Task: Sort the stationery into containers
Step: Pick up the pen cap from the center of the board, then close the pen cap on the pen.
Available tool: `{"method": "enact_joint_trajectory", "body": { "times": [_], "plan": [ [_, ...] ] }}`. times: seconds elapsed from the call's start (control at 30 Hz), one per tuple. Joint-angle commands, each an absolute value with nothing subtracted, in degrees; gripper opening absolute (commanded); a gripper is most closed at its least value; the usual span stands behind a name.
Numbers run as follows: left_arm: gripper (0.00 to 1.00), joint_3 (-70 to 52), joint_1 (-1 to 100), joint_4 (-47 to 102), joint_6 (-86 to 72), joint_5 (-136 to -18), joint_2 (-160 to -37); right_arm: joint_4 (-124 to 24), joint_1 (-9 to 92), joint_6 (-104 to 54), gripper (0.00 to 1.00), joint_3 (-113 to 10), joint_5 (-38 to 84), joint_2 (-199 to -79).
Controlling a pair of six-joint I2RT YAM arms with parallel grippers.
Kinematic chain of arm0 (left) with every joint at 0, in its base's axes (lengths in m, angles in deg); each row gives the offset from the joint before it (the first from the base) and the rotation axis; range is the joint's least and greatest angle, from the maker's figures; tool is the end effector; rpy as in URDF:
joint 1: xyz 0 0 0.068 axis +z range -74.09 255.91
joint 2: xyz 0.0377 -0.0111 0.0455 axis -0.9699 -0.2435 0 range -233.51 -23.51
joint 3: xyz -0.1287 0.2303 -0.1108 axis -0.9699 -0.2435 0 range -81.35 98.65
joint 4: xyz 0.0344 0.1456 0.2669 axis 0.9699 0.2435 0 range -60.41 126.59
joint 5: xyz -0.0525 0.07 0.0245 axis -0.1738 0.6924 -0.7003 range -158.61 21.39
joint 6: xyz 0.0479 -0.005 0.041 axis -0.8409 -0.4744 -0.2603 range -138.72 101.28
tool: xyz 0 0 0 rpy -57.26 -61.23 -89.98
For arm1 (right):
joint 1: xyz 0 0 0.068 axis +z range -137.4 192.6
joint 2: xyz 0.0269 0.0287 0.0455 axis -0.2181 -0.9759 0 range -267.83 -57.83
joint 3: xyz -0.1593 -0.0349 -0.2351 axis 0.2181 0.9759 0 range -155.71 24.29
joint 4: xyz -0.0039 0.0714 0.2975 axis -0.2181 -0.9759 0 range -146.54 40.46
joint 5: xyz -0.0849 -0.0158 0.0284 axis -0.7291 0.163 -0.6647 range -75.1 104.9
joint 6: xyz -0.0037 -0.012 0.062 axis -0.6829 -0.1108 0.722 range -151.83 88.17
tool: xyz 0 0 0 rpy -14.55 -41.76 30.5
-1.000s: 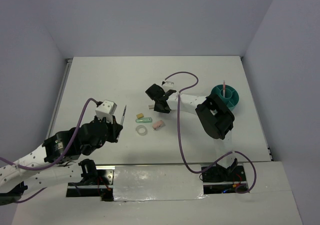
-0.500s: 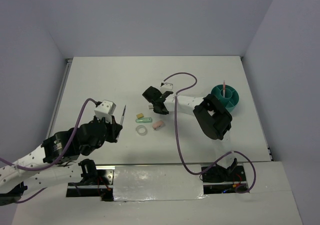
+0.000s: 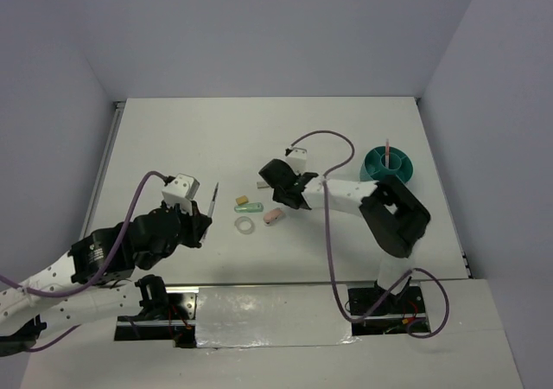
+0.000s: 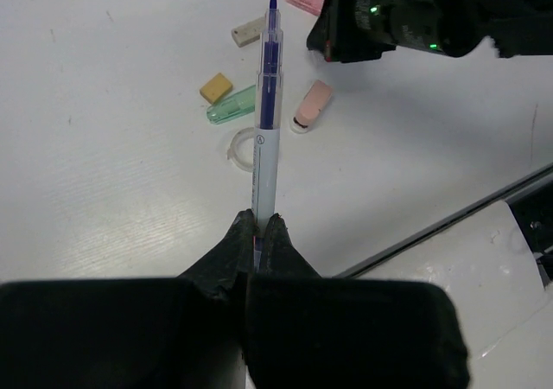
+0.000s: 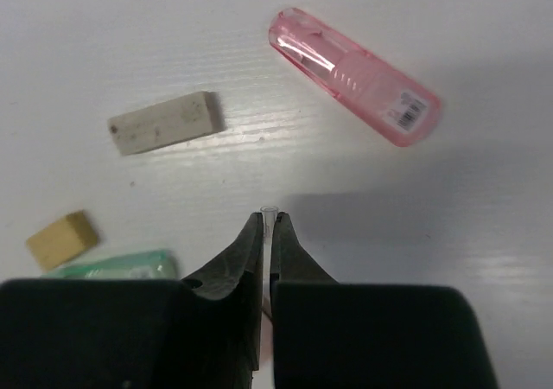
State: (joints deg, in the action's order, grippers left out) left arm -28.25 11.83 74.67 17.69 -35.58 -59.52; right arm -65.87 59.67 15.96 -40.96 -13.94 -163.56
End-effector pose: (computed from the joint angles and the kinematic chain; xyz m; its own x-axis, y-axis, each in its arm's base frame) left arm 0.0930 -0.1305 0.3660 -0.4878 -0.1348 -0.8625 0.3156 0.8939 -0.3182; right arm 0.3034 0.2916 0.1393 -0.7249 0.1734 -0.6667 0.1120 0.9846 0.1343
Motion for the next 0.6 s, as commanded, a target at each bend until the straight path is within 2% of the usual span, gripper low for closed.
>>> {"method": "enact_joint_trajectory", "body": {
  "times": [0.0, 0.03, 0.2, 0.3, 0.4, 0.47, 0.57],
  "plan": [
    [0.0, -28.9, 11.6, 71.0, 15.7, -38.6, -56.7, -52.4, 60.5, 11.1, 0.0, -35.3, -19.3, -148.8],
    [0.0, -29.0, 11.6, 69.8, 15.6, -39.9, -55.6, -49.6, 60.4, 9.2, 0.0, -30.7, -20.2, -143.4],
    [0.0, -30.3, 11.6, 66.1, 17.7, -41.9, -54.6, -44.3, 61.5, 4.6, 0.0, -24.6, -20.5, -128.4],
    [0.0, -34.3, 11.6, 55.5, 17.7, -49.3, -55.3, -38.0, 63.6, 3.5, 0.0, -16.9, -17.5, -117.7],
    [0.0, -41.0, 11.6, 36.8, 17.4, -61.7, -56.8, -26.2, 66.9, 0.6, 0.0, -8.9, -14.5, -106.0],
    [0.0, -46.2, 11.5, 21.2, 17.9, -68.6, -57.6, -25.2, 68.8, 0.2, 0.0, -7.4, -13.6, -101.2],
    [0.0, -50.0, 11.4, 7.0, 17.9, -75.5, -60.2, -12.7, 68.9, -0.7, 0.0, 1.1, -2.0, -90.2]
  ]
}}
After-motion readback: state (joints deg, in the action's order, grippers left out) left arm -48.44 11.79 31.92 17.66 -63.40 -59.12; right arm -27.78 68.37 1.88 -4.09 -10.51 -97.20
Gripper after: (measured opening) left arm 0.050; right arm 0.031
